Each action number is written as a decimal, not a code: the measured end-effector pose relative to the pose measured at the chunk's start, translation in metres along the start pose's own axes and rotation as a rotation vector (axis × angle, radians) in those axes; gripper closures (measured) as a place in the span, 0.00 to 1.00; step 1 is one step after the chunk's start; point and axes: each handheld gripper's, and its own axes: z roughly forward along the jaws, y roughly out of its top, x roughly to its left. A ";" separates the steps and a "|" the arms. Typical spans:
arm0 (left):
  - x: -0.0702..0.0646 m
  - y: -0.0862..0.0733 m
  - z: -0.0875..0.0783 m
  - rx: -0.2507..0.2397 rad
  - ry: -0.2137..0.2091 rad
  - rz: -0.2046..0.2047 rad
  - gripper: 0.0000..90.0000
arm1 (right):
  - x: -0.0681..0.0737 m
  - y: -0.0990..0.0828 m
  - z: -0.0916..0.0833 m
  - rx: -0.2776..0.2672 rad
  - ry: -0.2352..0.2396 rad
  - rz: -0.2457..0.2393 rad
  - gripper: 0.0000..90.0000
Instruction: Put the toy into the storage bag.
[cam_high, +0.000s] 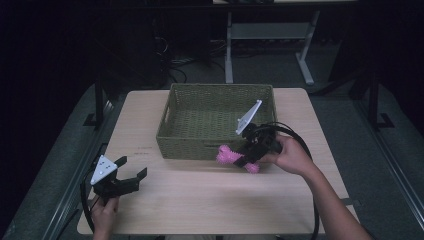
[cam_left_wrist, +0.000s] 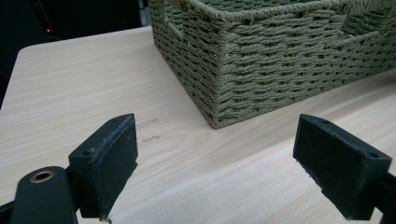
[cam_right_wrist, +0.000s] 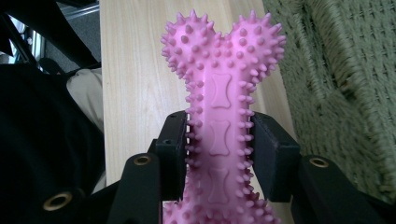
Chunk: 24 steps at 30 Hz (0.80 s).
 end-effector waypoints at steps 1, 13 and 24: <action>0.000 0.000 0.000 0.001 0.000 -0.001 0.15 | -0.001 0.001 -0.002 0.002 -0.001 0.001 0.64; 0.000 0.000 0.000 -0.001 0.002 -0.001 0.15 | -0.007 0.009 -0.016 -0.010 -0.005 0.002 0.64; 0.000 0.000 0.000 -0.002 0.005 -0.001 0.15 | -0.016 0.015 -0.026 -0.005 -0.016 0.012 0.64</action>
